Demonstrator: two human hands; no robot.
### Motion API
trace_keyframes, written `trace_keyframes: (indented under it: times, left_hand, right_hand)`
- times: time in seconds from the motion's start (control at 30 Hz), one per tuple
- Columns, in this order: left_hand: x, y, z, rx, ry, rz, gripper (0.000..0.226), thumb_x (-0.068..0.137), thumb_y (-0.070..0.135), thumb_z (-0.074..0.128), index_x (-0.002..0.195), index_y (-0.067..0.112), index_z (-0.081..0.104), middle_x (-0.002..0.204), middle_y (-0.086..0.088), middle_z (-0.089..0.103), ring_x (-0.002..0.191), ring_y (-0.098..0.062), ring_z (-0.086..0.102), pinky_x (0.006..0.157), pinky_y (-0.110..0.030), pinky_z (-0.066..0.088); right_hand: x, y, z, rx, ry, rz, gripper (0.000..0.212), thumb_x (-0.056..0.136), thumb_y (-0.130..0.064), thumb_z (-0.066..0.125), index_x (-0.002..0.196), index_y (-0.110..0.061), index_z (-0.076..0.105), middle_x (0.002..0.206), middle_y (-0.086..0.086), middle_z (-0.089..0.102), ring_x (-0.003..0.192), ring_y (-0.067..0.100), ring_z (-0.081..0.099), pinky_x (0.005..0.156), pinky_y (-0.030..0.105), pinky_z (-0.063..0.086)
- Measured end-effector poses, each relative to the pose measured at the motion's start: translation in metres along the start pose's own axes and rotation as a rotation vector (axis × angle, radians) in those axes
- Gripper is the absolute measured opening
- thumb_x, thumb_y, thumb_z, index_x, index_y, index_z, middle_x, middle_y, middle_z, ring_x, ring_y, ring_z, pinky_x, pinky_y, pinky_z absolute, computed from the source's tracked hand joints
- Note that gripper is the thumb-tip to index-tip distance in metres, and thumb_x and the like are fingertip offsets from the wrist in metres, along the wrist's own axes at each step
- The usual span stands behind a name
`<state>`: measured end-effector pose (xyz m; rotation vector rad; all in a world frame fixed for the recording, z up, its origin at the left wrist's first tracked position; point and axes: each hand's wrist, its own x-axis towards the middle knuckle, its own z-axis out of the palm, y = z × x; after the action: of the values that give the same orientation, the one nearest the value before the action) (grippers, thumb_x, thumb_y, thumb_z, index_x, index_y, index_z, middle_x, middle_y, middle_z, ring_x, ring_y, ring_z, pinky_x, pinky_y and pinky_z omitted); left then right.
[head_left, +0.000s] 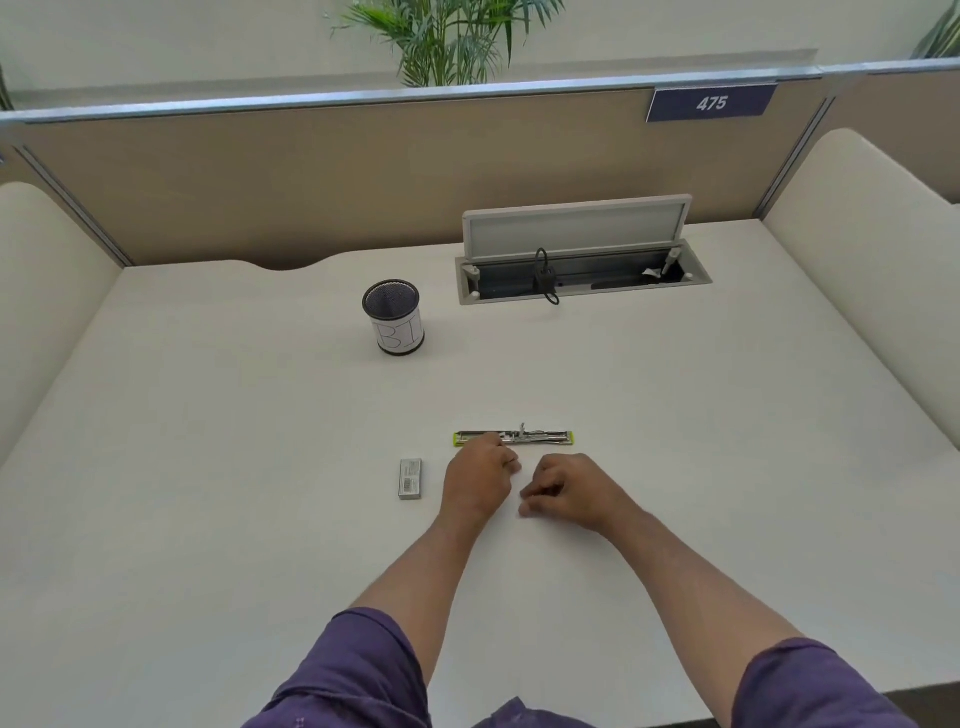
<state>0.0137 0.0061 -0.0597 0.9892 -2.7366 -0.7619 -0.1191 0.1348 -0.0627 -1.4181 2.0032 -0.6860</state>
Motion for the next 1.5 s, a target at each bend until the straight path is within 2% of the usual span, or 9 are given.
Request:
trace_keyframes:
  times: [0.2, 0.37, 0.5, 0.6, 0.87, 1.03, 1.2, 1.37, 1.5]
  left_hand:
    - [0.003, 0.004, 0.002, 0.018, -0.005, -0.031, 0.016, 0.095, 0.019, 0.061, 0.091, 0.015, 0.076, 0.1, 0.001, 0.065, 0.098, -0.021, 0.061, 0.07, -0.033, 0.048]
    - [0.009, 0.01, -0.004, 0.06, -0.115, -0.07, 0.006, 0.092, 0.015, 0.062, 0.094, 0.018, 0.067, 0.109, 0.001, 0.06, 0.103, -0.022, 0.06, 0.071, -0.031, 0.044]
    - [0.011, 0.015, -0.005, 0.133, -0.204, -0.08, 0.02, 0.086, 0.015, 0.063, 0.106, 0.015, 0.063, 0.117, -0.004, 0.057, 0.112, -0.026, 0.056, 0.084, -0.039, 0.051]
    - [0.012, 0.02, -0.005, 0.207, -0.242, -0.061, 0.03, 0.085, 0.02, 0.067, 0.113, 0.011, 0.06, 0.12, -0.008, 0.056, 0.113, -0.028, 0.055, 0.085, -0.041, 0.051]
    - [0.007, 0.026, -0.006, 0.364, -0.187, -0.078, 0.029, 0.085, 0.005, 0.067, 0.113, 0.01, 0.062, 0.118, -0.01, 0.062, 0.11, -0.03, 0.061, 0.077, -0.037, 0.052]
    - [0.003, 0.023, 0.001, 0.377, -0.215, -0.07, 0.047, 0.082, 0.017, 0.076, 0.124, 0.007, 0.055, 0.127, -0.012, 0.056, 0.117, -0.03, 0.055, 0.084, -0.039, 0.053]
    - [-0.001, 0.02, 0.007, 0.403, -0.237, -0.044, 0.064, 0.081, 0.035, 0.079, 0.128, 0.004, 0.048, 0.129, -0.014, 0.049, 0.116, -0.031, 0.053, 0.082, -0.039, 0.053]
    - [-0.007, 0.017, 0.013, 0.463, -0.212, 0.004, 0.062, 0.082, 0.027, 0.076, 0.13, 0.002, 0.045, 0.132, -0.015, 0.046, 0.115, -0.03, 0.051, 0.08, -0.037, 0.054]
    - [-0.008, 0.011, 0.012, 0.372, -0.2, 0.0, 0.051, 0.082, 0.018, 0.068, 0.127, 0.005, 0.047, 0.13, -0.013, 0.046, 0.117, -0.03, 0.049, 0.08, -0.037, 0.052]
  right_hand:
    - [-0.001, -0.002, 0.002, -0.008, -0.014, 0.016, 0.011, 0.076, -0.031, 0.085, 0.086, -0.026, 0.083, 0.085, -0.013, 0.069, 0.077, 0.003, 0.064, 0.075, 0.026, 0.055]
    - [0.0, -0.004, 0.002, -0.013, -0.018, 0.013, 0.006, 0.076, -0.03, 0.082, 0.081, -0.029, 0.079, 0.084, -0.011, 0.068, 0.078, 0.006, 0.064, 0.075, 0.029, 0.056]
    - [0.0, -0.004, 0.003, -0.016, -0.002, 0.0, 0.007, 0.076, -0.026, 0.083, 0.083, -0.024, 0.08, 0.085, -0.007, 0.069, 0.075, 0.007, 0.064, 0.073, 0.026, 0.054]
    - [0.0, -0.003, 0.003, -0.008, 0.003, 0.006, 0.008, 0.076, -0.025, 0.084, 0.083, -0.023, 0.08, 0.084, -0.007, 0.069, 0.075, 0.007, 0.064, 0.07, 0.02, 0.05]
    - [-0.003, 0.001, 0.004, 0.029, 0.041, 0.021, 0.006, 0.076, -0.027, 0.084, 0.08, -0.029, 0.08, 0.082, -0.01, 0.069, 0.075, 0.007, 0.065, 0.069, 0.016, 0.05]
    - [-0.005, 0.003, 0.006, 0.04, 0.059, 0.024, 0.007, 0.075, -0.028, 0.083, 0.08, -0.029, 0.079, 0.081, -0.013, 0.068, 0.074, 0.007, 0.065, 0.07, 0.022, 0.053]
    - [-0.005, 0.005, 0.007, 0.034, 0.084, 0.007, 0.007, 0.075, -0.028, 0.084, 0.08, -0.028, 0.08, 0.079, -0.012, 0.067, 0.073, 0.007, 0.065, 0.068, 0.02, 0.051]
    - [-0.005, 0.004, 0.008, 0.03, 0.095, -0.005, 0.008, 0.075, -0.029, 0.085, 0.081, -0.027, 0.081, 0.077, -0.012, 0.066, 0.071, 0.006, 0.063, 0.068, 0.023, 0.052]
    - [-0.005, 0.003, 0.007, 0.039, 0.122, 0.044, 0.005, 0.077, -0.026, 0.085, 0.079, -0.026, 0.08, 0.078, -0.011, 0.068, 0.072, 0.006, 0.063, 0.068, 0.022, 0.052]
